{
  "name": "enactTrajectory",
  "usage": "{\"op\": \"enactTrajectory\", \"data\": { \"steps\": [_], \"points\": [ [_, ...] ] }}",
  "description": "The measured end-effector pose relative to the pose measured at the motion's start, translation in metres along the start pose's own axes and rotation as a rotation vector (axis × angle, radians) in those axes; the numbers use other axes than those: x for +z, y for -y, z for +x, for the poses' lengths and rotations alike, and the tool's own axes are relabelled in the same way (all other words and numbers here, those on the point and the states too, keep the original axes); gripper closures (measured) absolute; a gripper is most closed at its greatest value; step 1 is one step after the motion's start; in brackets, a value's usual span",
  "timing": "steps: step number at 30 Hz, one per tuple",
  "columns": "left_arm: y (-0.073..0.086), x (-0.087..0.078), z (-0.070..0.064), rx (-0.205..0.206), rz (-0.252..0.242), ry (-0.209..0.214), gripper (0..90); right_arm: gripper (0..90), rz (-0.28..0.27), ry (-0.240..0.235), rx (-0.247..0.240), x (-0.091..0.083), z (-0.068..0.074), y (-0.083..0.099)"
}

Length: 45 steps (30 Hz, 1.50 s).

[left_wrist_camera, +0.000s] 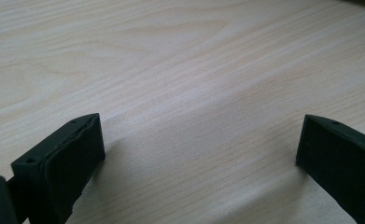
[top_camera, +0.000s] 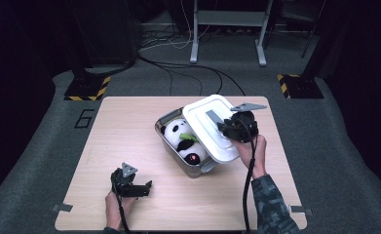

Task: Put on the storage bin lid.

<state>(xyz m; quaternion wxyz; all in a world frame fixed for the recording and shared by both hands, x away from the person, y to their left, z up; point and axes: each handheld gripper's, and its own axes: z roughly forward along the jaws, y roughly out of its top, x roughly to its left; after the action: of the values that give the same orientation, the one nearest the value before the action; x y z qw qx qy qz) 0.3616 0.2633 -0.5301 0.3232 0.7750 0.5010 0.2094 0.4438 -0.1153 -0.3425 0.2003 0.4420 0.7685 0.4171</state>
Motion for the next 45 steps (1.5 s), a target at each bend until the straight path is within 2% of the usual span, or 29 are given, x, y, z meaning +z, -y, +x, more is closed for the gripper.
{"op": "enactTrajectory", "data": {
  "steps": [11, 19, 22, 31, 35, 40, 45],
  "points": [
    [0.0, 0.0, 0.0, -0.001, 0.0, 0.0, 0.7, 66.7, 0.033, -0.074, -0.049, 0.034, 0.036, -0.011],
    [0.0, 0.0, 0.0, 0.0, 0.0, 0.0, 0.7, 66.7, 0.067, -0.109, -0.082, 0.058, 0.054, -0.012],
    [0.0, 0.0, 0.0, 0.0, 0.0, 0.0, 0.7, 66.7, 0.082, -0.113, -0.071, 0.066, 0.057, -0.011],
    [0.0, 0.0, 0.0, 0.0, -0.004, -0.003, 0.7, 66.6, 0.111, -0.088, -0.094, 0.084, 0.062, -0.001],
    [0.0, 0.0, 0.0, 0.0, -0.004, -0.003, 0.7, 66.6, 0.115, -0.077, -0.098, 0.085, 0.063, 0.002],
    [0.0, 0.0, 0.0, -0.001, -0.004, -0.004, 0.8, 66.6, 0.109, -0.051, -0.132, 0.085, 0.069, 0.004],
    [0.0, 0.0, 0.0, -0.001, -0.004, -0.004, 0.7, 66.7, 0.117, -0.053, -0.115, 0.085, 0.068, 0.006]
  ]
}}
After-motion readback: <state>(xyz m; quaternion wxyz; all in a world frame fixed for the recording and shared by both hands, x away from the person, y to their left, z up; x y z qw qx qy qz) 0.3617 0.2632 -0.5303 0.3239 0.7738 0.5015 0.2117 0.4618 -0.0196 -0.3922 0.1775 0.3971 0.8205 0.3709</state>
